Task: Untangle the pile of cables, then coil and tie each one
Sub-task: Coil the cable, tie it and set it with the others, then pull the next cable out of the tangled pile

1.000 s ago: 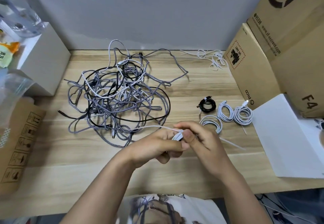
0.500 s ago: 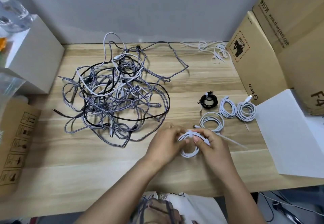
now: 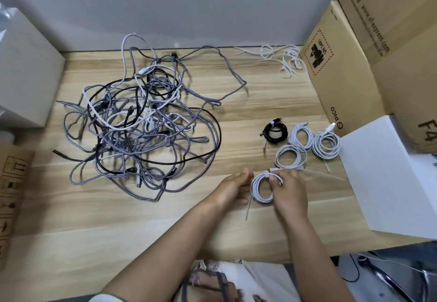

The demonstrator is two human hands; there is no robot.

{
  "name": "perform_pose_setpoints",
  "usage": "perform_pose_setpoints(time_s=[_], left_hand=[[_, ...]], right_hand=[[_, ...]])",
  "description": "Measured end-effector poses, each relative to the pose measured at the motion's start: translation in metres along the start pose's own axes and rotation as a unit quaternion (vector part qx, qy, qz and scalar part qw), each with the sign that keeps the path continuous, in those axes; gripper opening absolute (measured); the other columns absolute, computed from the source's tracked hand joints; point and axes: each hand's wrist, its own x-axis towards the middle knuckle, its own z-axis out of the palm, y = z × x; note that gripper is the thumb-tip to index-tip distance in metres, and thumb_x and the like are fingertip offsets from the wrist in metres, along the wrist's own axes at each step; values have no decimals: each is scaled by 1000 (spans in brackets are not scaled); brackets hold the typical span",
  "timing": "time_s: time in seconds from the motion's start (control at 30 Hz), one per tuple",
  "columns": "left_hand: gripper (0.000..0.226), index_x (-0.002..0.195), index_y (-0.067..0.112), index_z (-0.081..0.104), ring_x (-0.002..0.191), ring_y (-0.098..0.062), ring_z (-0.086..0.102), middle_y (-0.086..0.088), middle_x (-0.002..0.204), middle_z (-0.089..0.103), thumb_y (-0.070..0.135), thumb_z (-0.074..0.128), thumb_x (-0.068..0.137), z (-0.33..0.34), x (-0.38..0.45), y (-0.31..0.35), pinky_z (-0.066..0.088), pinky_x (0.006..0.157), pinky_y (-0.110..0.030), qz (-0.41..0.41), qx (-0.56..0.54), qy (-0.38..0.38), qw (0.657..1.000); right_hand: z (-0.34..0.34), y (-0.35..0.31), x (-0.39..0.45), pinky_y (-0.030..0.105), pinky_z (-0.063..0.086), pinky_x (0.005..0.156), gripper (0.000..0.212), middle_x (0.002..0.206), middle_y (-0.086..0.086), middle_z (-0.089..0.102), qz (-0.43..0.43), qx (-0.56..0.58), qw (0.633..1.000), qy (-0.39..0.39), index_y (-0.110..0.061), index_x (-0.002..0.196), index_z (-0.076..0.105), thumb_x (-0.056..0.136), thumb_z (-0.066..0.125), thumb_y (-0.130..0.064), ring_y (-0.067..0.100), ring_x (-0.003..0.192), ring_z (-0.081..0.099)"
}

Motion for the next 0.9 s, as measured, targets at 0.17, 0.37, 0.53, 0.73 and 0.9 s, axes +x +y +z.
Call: perform_pose_setpoints(time_s=[0.17,0.37,0.53,0.73,0.9], left_hand=[[29,104,21,57,71,6,60,5,96,61,34,31,101,7,-1,4,42,58,-11,1,-40,-5,999],[19,92,14,58,62,10,57,15,74,67,12,41,99,1,-7,2,43,65,-5,88,-2,5,996],[21,94,25,63,81,6,58,13,87,66,7,55,92,-28,-30,-2,42,79,-9,259,169,112,944],[28,87,29,66,85,-6,64,15,87,69,3,55,90,-83,-53,-17,48,80,-22,312,227,275,881],[28,80,21,65,68,-9,60,12,66,69,-2,52,91,-109,-54,-25,46,71,-22,175,77,251,949]], right_hand=[[-4,-3,2,39,43,88,21,113,7,57,9,-43,999,8,-20,108,68,91,57,-24,30,109,51],[-13,-13,-8,40,43,88,20,110,5,60,-7,-103,994,44,-22,106,65,86,62,-27,28,109,49],[-11,-43,-16,44,47,85,17,101,2,62,-121,16,991,48,-21,96,68,82,65,-14,27,98,57],[30,-98,-18,39,46,88,22,100,4,63,-242,75,963,-87,-18,97,68,77,61,-12,26,100,57],[58,-125,-13,34,35,99,40,125,0,59,-292,-41,945,-145,-19,122,58,84,58,-10,23,119,49]])
